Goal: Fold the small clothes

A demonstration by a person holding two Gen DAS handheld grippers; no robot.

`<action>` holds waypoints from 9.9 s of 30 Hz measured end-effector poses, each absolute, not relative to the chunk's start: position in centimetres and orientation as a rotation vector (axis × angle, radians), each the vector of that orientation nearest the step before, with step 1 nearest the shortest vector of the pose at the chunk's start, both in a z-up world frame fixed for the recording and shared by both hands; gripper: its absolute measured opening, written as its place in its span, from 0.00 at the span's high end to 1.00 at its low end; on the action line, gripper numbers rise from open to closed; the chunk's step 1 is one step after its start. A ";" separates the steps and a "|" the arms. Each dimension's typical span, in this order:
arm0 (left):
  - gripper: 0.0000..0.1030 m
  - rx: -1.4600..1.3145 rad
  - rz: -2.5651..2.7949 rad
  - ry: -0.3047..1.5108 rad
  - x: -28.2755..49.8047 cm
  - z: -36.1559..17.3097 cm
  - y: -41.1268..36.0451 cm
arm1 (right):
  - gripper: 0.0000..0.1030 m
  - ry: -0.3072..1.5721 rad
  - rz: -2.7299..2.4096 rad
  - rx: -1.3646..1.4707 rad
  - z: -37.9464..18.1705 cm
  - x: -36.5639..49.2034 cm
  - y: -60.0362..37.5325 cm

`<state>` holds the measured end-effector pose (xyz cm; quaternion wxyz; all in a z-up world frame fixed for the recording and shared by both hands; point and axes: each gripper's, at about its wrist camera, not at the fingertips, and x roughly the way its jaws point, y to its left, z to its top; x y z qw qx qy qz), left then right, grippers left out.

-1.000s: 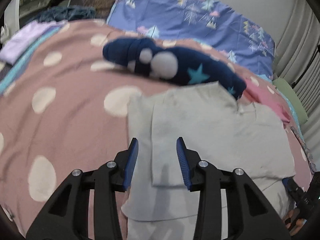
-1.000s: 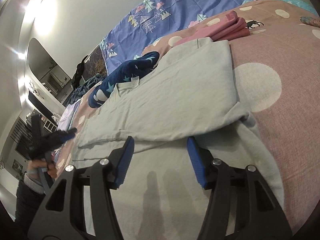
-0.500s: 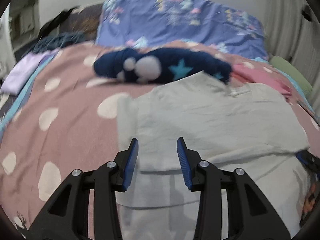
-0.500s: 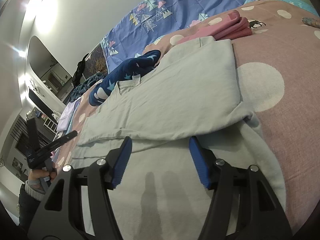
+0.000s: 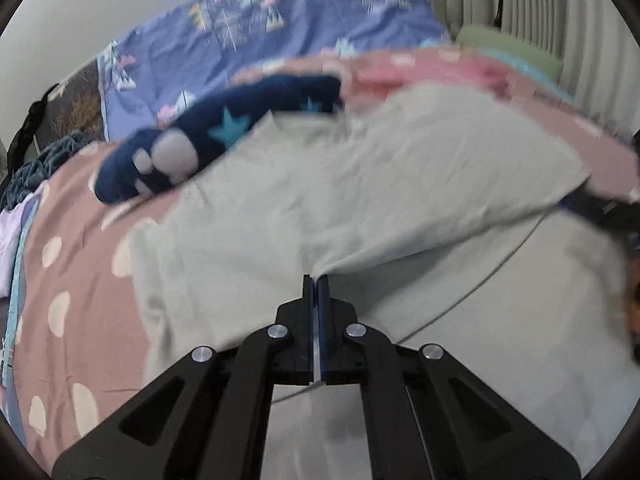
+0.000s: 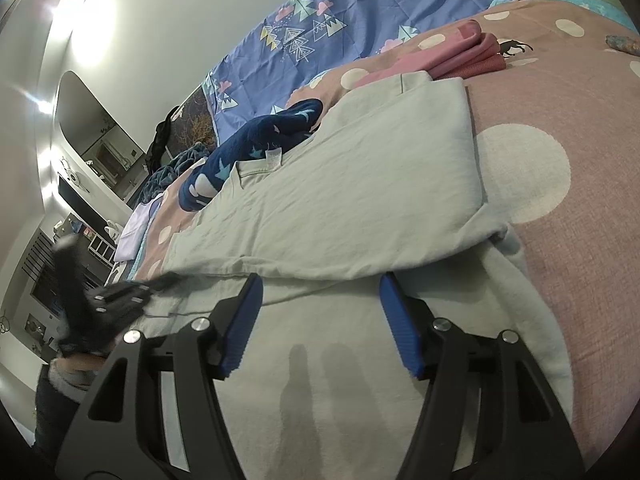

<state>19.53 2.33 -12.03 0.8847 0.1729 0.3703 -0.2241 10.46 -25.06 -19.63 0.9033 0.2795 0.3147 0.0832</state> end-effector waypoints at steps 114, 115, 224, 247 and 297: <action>0.37 0.264 -0.547 0.833 17.9 -16.5 -4.5 | 0.83 0.819 -0.066 0.046 -15.3 11.7 -24.8; 0.37 0.269 -0.544 0.832 17.8 -16.5 -4.5 | 0.93 0.877 -0.103 0.062 -17.5 11.8 -25.4; 0.47 -0.128 -0.766 0.951 -10.9 -16.6 18.6 | 0.95 0.493 0.275 0.588 -12.7 -22.0 -28.5; 0.97 -0.159 -0.657 0.298 -19.5 1.4 20.6 | 0.95 0.153 0.430 0.541 -3.2 -28.7 -30.1; 0.82 -0.253 -0.547 0.879 14.5 -14.1 15.4 | 0.90 0.734 0.159 0.491 -14.8 7.4 -33.9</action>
